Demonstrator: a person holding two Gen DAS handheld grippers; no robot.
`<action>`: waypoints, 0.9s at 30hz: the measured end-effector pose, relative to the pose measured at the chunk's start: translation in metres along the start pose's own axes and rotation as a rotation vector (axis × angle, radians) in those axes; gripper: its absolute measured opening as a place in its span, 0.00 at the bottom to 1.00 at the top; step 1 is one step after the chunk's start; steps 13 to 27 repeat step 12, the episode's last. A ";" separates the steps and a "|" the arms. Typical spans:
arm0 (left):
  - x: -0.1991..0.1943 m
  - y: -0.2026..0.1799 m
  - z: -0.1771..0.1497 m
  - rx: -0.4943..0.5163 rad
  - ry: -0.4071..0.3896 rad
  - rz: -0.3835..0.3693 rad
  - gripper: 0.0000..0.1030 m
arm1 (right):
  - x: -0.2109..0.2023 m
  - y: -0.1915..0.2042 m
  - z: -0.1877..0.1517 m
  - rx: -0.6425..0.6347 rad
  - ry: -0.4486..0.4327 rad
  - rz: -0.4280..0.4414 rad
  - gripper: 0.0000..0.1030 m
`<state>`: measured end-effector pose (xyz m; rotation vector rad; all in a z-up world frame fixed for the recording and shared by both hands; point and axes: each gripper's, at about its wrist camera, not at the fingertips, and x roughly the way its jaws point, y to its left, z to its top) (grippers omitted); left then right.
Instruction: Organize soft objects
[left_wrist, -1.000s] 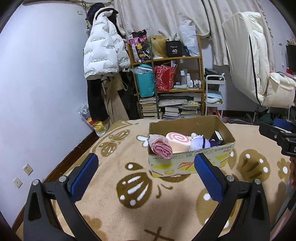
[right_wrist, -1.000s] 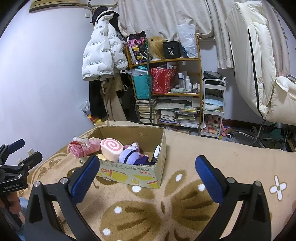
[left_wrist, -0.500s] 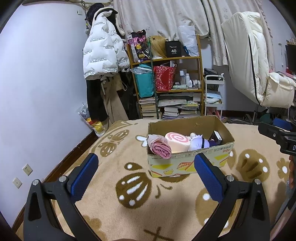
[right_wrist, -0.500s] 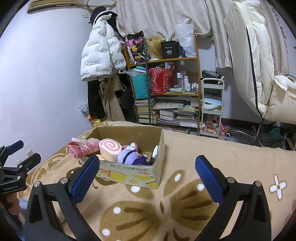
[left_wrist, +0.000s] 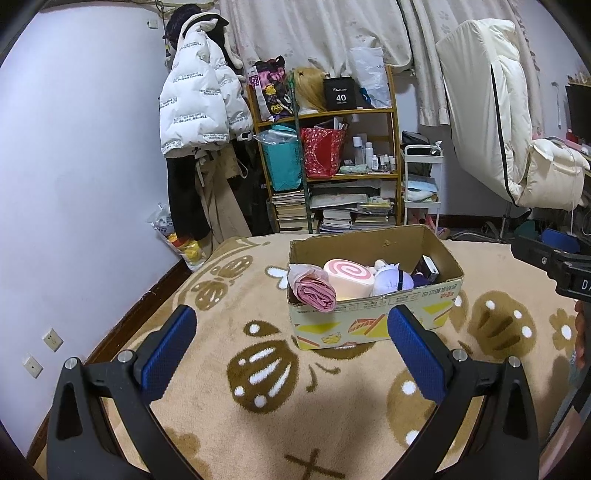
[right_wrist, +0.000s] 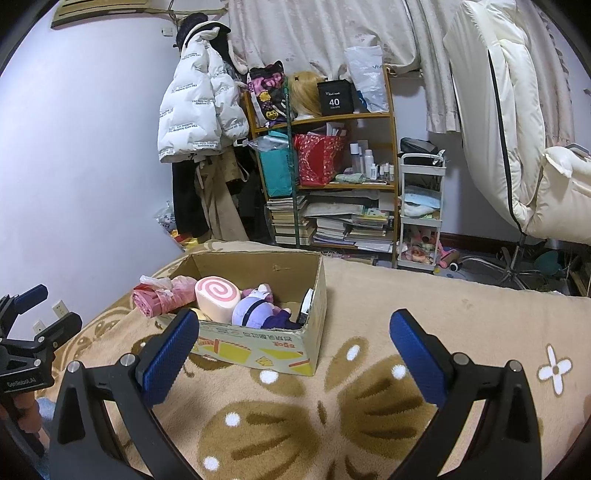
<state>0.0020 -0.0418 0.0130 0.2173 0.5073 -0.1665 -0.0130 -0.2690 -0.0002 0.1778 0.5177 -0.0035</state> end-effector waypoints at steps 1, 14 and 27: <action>0.000 0.000 0.000 -0.004 0.000 -0.001 0.99 | 0.000 0.000 0.000 -0.001 -0.001 0.000 1.00; 0.001 0.004 0.001 -0.007 0.002 0.006 0.99 | 0.000 0.000 0.001 0.002 0.002 0.000 1.00; 0.001 0.004 0.001 -0.007 0.002 0.006 0.99 | 0.000 0.000 0.001 0.002 0.002 0.000 1.00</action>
